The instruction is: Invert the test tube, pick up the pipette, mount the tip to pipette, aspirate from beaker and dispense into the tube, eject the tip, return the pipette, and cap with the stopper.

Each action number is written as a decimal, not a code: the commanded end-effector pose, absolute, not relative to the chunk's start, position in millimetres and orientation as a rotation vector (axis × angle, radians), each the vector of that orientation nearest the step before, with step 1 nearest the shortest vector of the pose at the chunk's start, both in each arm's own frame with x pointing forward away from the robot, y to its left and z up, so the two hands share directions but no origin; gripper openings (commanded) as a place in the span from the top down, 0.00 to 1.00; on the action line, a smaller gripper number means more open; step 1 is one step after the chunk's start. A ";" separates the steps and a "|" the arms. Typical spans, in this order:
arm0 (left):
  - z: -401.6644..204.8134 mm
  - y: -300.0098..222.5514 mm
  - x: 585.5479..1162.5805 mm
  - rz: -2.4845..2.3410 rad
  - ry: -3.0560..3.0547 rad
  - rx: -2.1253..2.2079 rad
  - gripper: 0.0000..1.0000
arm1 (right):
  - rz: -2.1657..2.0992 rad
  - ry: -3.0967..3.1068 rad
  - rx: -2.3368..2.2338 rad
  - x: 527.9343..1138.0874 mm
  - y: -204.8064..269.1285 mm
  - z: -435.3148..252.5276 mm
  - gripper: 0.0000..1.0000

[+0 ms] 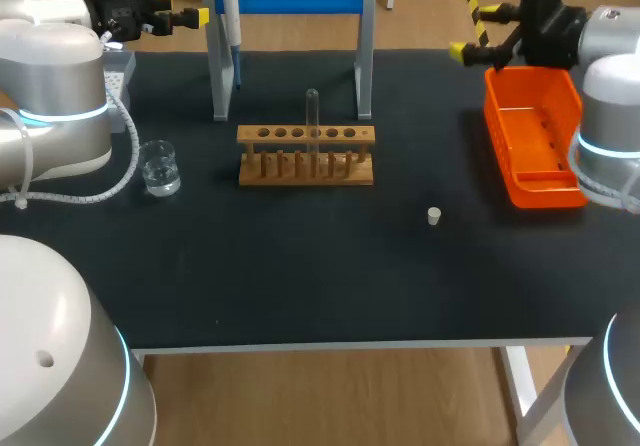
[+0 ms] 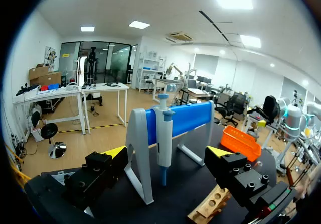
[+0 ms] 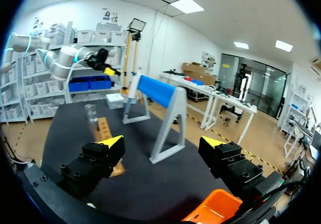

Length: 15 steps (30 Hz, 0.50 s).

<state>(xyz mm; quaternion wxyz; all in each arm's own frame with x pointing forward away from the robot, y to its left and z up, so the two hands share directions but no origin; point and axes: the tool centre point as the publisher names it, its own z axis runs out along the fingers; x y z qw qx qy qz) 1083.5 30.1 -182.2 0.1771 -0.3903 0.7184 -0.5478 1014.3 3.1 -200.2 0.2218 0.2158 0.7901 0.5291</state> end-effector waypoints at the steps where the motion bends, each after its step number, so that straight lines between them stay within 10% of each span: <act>1: -182.2 30.0 1083.5 -1.550 2.033 -1.105 0.00 | 1.484 2.264 0.527 979.0 7.3 -200.6 0.00; 15: -182.2 30.0 1083.5 -1.550 2.033 -1.105 0.00 | 1.613 2.333 0.244 920.4 53.6 -220.5 0.00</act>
